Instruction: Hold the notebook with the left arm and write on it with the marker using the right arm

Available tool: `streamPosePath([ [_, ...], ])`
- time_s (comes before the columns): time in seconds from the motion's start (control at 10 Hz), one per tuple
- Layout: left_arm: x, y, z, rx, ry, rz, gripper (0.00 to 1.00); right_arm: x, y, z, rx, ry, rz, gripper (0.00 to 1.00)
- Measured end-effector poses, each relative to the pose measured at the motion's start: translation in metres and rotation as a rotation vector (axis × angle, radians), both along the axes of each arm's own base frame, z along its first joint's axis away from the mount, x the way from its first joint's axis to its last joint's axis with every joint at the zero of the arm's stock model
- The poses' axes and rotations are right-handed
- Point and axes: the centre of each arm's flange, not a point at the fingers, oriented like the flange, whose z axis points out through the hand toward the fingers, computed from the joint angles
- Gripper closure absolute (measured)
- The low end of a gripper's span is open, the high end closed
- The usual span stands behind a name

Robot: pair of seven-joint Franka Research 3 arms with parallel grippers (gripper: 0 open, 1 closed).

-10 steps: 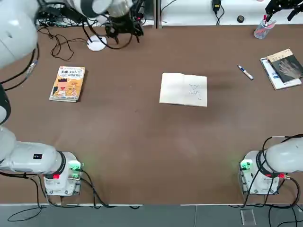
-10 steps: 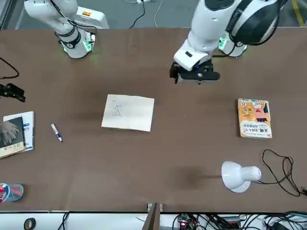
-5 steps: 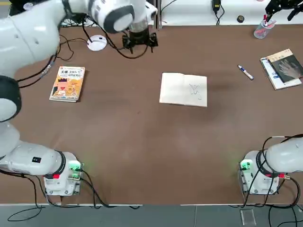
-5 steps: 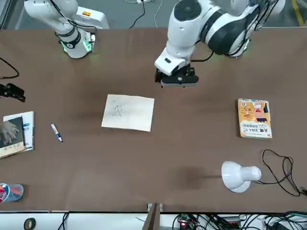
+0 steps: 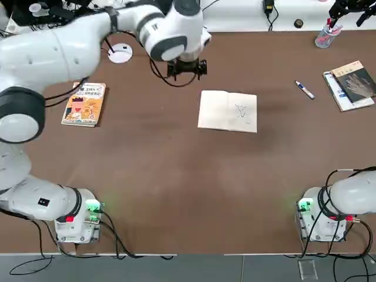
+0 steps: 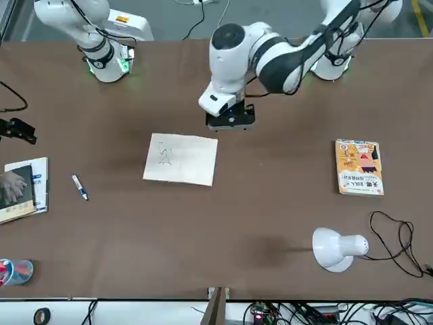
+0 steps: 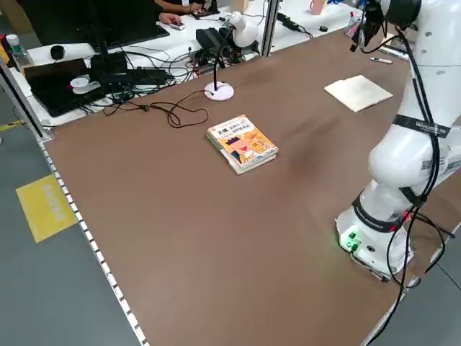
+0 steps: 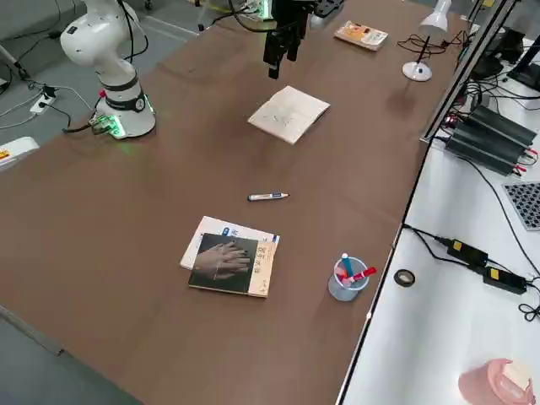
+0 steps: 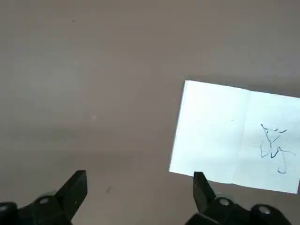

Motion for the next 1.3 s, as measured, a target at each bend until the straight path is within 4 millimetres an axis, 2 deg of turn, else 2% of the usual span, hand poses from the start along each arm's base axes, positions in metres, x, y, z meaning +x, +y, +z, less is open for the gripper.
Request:
streamPosePath([
  [0.2, -0.001, -0.012, -0.018, 0.000, 0.016, -0.001, 0.00, 0.000, 0.000, 0.000, 0.000, 0.000, 0.000, 0.00],
  [0.7, 0.018, -0.024, -0.058, -0.026, 0.000, -0.002, 0.00, 0.000, -0.001, 0.000, 0.000, 0.002, -0.001, 0.00],
  [1.0, 0.017, -0.039, -0.084, -0.015, -0.012, 0.004, 0.00, 0.000, -0.001, 0.000, 0.000, 0.002, -0.002, 0.00],
  [1.3, 0.020, -0.043, -0.101, 0.012, -0.022, 0.006, 0.00, 0.001, -0.001, 0.000, 0.000, -0.007, -0.002, 0.00],
])
